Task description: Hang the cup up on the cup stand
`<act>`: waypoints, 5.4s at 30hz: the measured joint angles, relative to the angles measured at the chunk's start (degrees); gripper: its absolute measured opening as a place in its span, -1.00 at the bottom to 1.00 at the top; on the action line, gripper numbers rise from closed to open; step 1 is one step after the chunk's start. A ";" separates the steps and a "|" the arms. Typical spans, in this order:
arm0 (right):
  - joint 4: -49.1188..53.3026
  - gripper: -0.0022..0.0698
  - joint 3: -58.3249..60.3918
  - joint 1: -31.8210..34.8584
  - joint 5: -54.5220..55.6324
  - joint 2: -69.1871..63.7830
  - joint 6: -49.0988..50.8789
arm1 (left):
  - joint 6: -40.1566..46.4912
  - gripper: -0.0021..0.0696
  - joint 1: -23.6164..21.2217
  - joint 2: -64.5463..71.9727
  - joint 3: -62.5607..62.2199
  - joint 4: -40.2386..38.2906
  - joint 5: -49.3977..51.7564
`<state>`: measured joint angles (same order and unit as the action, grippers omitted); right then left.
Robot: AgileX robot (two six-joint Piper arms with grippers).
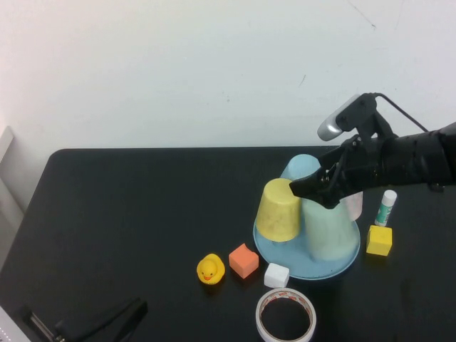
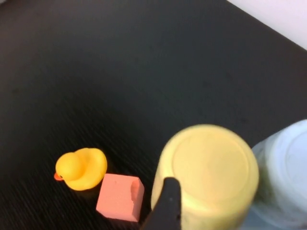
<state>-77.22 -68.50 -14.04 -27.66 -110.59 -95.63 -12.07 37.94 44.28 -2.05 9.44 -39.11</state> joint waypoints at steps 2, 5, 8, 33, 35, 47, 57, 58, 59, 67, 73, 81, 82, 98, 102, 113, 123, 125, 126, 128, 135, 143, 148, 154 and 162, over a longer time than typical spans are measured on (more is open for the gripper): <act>0.82 0.97 0.00 0.09 0.00 0.00 1.03 | 0.00 -0.95 0.00 0.00 0.00 0.00 0.00; 3.27 0.98 0.00 0.47 -1.18 0.00 3.42 | -0.74 -0.95 0.00 -0.14 0.00 0.00 -0.12; 5.98 0.98 0.00 2.01 -6.01 0.89 6.49 | -2.89 -0.95 0.00 -1.01 0.00 0.11 -1.77; 4.88 -0.94 20.49 20.60 -24.22 62.42 8.21 | 12.77 -0.95 0.00 -20.18 -11.98 0.37 47.91; 5.14 -0.94 23.67 20.60 -20.35 69.94 8.36 | 12.86 -0.95 0.00 -20.18 -11.98 0.79 48.34; 27.23 -0.94 34.21 20.60 -12.18 103.01 34.16 | 12.86 -0.95 0.00 -20.18 -11.98 0.88 48.45; 27.28 -0.94 34.49 20.60 -24.58 104.46 36.87 | 12.86 -0.95 0.00 -20.18 -11.98 0.88 48.45; 27.28 -0.94 34.49 20.60 -26.48 104.46 36.91 | 12.86 -0.95 0.00 -20.18 -11.98 0.88 48.45; 27.28 -0.94 34.49 20.60 -28.75 104.55 37.31 | 12.86 -0.95 0.00 -20.18 -11.98 0.88 48.45; 34.99 -0.94 34.83 20.60 -33.28 104.55 40.88 | 12.86 -0.95 0.00 -20.18 -11.98 0.88 48.45; 47.63 -0.94 36.48 20.60 -16.22 104.55 40.88 | 12.86 -0.95 0.00 -20.18 -11.98 0.88 48.45; 63.21 -0.94 51.42 20.60 9.31 107.22 60.71 | 12.86 -0.95 0.00 -20.18 -11.98 0.88 48.45; 67.47 -0.94 53.48 20.60 11.64 108.23 66.05 | 12.86 -0.95 0.00 -20.18 -11.98 0.88 48.45; 84.49 -0.94 70.03 15.31 11.26 111.28 97.63 | 12.86 -0.95 0.00 -20.18 -11.98 0.88 48.53; 84.59 -0.94 69.92 15.22 9.52 111.28 97.26 | 12.86 -0.95 0.00 -20.18 -11.98 0.88 48.53; 83.20 -0.94 69.84 15.22 9.05 111.28 92.51 | 12.86 -0.95 0.00 -20.18 -11.98 0.88 48.53; 82.93 -0.94 69.84 15.22 9.05 111.28 92.09 | 12.86 -0.95 0.00 -20.18 -11.98 0.88 48.53; 82.93 -0.94 69.84 15.22 9.05 111.28 92.01 | 12.86 -0.95 0.00 -20.18 -11.98 0.88 48.53; 82.93 -0.94 69.84 15.22 9.05 111.28 92.01 | 12.86 -0.95 0.00 -20.18 -11.98 0.88 48.53; 82.93 -0.94 69.84 15.22 9.05 111.28 91.97 | 12.86 -0.95 0.00 -20.18 -11.98 0.88 48.53; 82.93 -0.94 69.84 15.22 9.05 111.28 91.97 | 12.86 -0.95 0.00 -20.18 -11.98 0.88 48.53; 82.84 -0.94 69.84 15.22 9.05 111.28 91.88 | 13.04 -0.95 -9.40 -25.13 -11.03 1.73 48.71; 82.84 -0.94 69.84 15.22 9.05 111.28 91.88 | 12.82 -0.95 -23.69 -33.10 -7.61 -1.60 48.17; 82.84 -0.94 69.84 15.22 9.05 111.28 91.88 | 12.82 -0.95 -37.46 -41.57 -1.22 -8.10 45.46; 82.84 -0.94 69.84 15.22 9.05 111.28 91.88 | 12.82 -0.95 -40.27 -44.78 3.17 -11.20 45.99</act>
<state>5.62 1.34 1.18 -18.61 0.69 -3.75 0.75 -2.33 -0.50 1.12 -1.76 6.88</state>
